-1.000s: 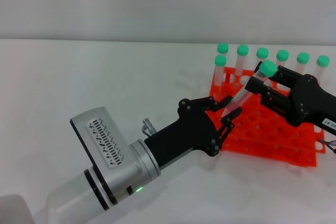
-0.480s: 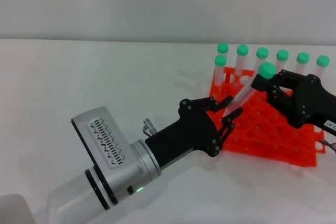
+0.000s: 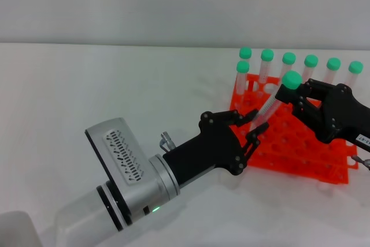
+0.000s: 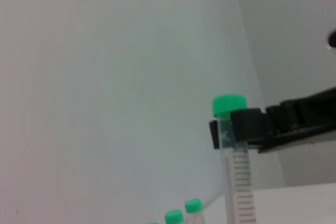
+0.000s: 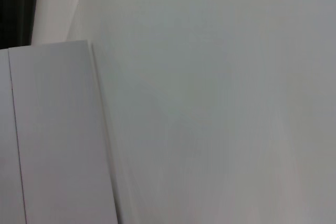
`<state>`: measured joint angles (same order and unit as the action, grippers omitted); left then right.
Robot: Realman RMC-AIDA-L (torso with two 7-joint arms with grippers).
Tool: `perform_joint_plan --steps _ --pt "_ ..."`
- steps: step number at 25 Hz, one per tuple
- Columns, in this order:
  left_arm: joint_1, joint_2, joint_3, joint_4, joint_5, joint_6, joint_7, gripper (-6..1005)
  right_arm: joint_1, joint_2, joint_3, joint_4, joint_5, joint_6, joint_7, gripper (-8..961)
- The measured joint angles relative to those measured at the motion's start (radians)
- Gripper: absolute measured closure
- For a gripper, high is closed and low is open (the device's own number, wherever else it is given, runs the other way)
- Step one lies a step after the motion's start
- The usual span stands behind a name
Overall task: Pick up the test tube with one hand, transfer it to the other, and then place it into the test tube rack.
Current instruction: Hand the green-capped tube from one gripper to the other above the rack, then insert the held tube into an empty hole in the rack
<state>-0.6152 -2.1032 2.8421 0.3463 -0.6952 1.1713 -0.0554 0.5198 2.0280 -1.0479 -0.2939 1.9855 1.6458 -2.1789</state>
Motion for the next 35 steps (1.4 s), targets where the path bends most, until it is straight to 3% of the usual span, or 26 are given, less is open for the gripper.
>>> perform_joint_plan --steps 14,15,20,25,35 --pt "0.002 0.000 -0.001 -0.001 0.004 -0.024 0.025 632 0.001 0.000 0.006 -0.001 0.007 -0.005 -0.008 758" --pt "0.011 0.000 -0.002 -0.001 0.003 -0.023 0.041 598 0.000 0.000 0.008 -0.001 0.011 -0.008 -0.014 758" --pt "0.100 0.000 -0.050 0.038 -0.001 -0.011 0.157 426 -0.001 -0.001 0.008 -0.001 0.060 -0.043 -0.060 758" --pt "0.202 0.002 -0.117 0.056 -0.007 0.038 0.205 332 0.030 0.000 0.000 0.011 0.094 -0.088 -0.120 758" --pt "0.312 0.007 -0.130 0.046 -0.224 0.131 0.194 333 0.155 0.000 0.002 0.110 0.122 -0.215 -0.257 758"
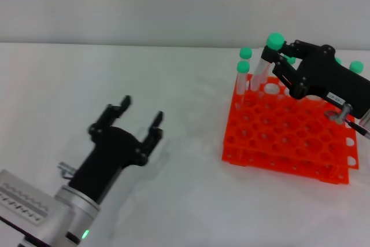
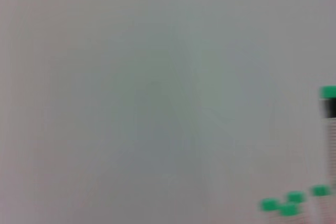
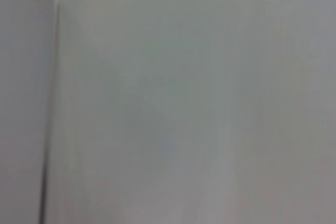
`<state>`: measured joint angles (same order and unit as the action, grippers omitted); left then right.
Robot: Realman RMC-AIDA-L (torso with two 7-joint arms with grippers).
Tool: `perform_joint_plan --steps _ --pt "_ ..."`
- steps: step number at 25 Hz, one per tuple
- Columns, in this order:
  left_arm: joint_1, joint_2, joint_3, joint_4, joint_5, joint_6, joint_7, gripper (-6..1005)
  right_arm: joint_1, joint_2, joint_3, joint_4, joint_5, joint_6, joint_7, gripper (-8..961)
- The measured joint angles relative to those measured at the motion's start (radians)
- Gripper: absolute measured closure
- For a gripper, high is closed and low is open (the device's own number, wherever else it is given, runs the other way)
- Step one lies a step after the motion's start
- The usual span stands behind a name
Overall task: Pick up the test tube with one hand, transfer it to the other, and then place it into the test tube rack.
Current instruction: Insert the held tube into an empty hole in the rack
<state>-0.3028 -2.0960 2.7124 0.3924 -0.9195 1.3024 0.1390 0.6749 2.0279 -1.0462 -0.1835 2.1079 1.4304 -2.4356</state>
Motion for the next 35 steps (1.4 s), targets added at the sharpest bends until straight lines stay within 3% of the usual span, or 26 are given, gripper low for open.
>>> perform_joint_plan --steps 6,14,35 --pt "0.026 0.000 0.000 -0.035 -0.129 0.024 -0.087 332 0.043 0.000 -0.003 0.028 0.022 -0.075 -0.046 758" --pt "0.034 0.001 0.000 -0.049 -0.204 0.025 -0.119 333 0.104 0.000 0.000 0.091 0.025 -0.171 -0.094 758" --pt "0.021 0.004 0.000 -0.074 -0.229 0.026 -0.124 346 0.108 0.000 0.006 0.116 0.025 -0.238 -0.097 757"
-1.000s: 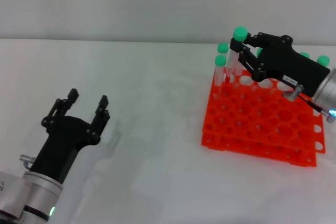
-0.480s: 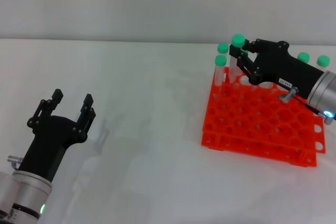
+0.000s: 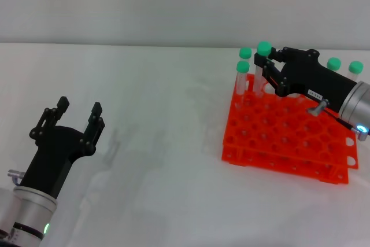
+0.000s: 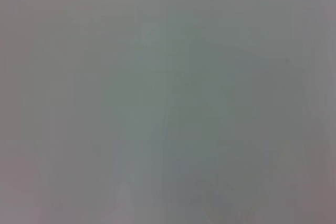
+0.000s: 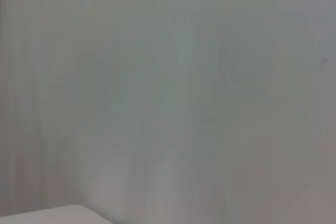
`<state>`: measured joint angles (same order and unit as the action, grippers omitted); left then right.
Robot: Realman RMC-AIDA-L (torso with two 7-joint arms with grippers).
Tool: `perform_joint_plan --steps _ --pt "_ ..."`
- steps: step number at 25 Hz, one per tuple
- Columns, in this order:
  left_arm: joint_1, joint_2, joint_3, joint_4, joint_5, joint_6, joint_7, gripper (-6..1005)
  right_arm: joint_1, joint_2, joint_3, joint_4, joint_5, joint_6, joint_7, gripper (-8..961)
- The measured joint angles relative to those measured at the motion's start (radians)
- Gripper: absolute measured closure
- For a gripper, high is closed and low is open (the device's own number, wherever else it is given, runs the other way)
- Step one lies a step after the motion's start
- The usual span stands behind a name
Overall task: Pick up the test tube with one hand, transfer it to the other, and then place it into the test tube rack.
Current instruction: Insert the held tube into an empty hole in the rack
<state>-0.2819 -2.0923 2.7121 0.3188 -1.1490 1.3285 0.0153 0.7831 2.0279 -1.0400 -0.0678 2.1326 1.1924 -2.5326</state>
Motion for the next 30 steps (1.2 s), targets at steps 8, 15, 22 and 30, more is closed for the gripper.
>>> perform_joint_plan --steps 8,15,22,30 --pt "-0.003 0.000 0.000 0.000 0.000 0.000 0.000 347 -0.004 0.000 0.000 0.001 0.001 -0.012 0.000 757" --pt "-0.004 0.000 0.000 0.000 0.000 0.000 0.000 347 -0.002 0.000 0.000 0.010 0.005 -0.031 0.000 757" --pt "-0.005 0.000 0.000 0.000 0.000 -0.003 0.000 346 0.003 0.000 0.001 0.016 0.012 -0.064 -0.014 757" --pt "-0.008 0.000 0.000 0.000 0.000 -0.005 0.000 346 0.010 0.000 0.002 0.021 0.012 -0.108 -0.014 757"
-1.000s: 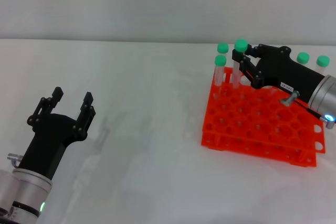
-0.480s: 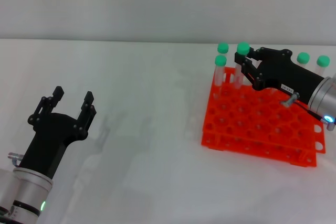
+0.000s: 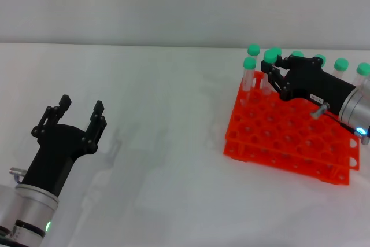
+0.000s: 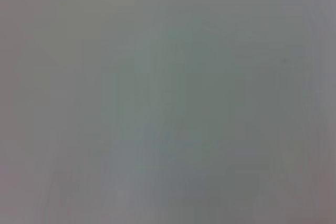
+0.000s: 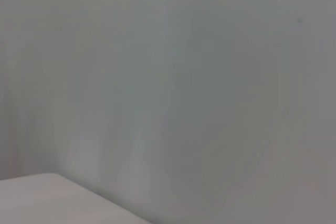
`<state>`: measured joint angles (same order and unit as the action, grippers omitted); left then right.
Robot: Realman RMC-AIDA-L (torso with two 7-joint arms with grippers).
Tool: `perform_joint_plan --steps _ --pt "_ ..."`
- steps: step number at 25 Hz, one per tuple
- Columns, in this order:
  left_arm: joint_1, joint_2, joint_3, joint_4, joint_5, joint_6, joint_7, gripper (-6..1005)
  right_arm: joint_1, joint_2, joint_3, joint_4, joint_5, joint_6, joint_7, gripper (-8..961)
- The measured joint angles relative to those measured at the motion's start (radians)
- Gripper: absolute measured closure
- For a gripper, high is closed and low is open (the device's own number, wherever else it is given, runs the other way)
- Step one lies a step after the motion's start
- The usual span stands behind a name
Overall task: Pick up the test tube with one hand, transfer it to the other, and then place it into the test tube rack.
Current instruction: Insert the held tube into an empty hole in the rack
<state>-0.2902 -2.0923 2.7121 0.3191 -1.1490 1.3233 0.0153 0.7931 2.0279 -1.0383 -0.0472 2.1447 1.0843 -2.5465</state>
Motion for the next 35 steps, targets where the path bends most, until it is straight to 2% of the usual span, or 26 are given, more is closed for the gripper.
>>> perform_joint_plan --steps 35 --pt "0.005 -0.002 0.009 0.004 0.009 0.000 -0.002 346 0.029 0.000 0.000 0.068 0.000 -0.031 -0.026 758"
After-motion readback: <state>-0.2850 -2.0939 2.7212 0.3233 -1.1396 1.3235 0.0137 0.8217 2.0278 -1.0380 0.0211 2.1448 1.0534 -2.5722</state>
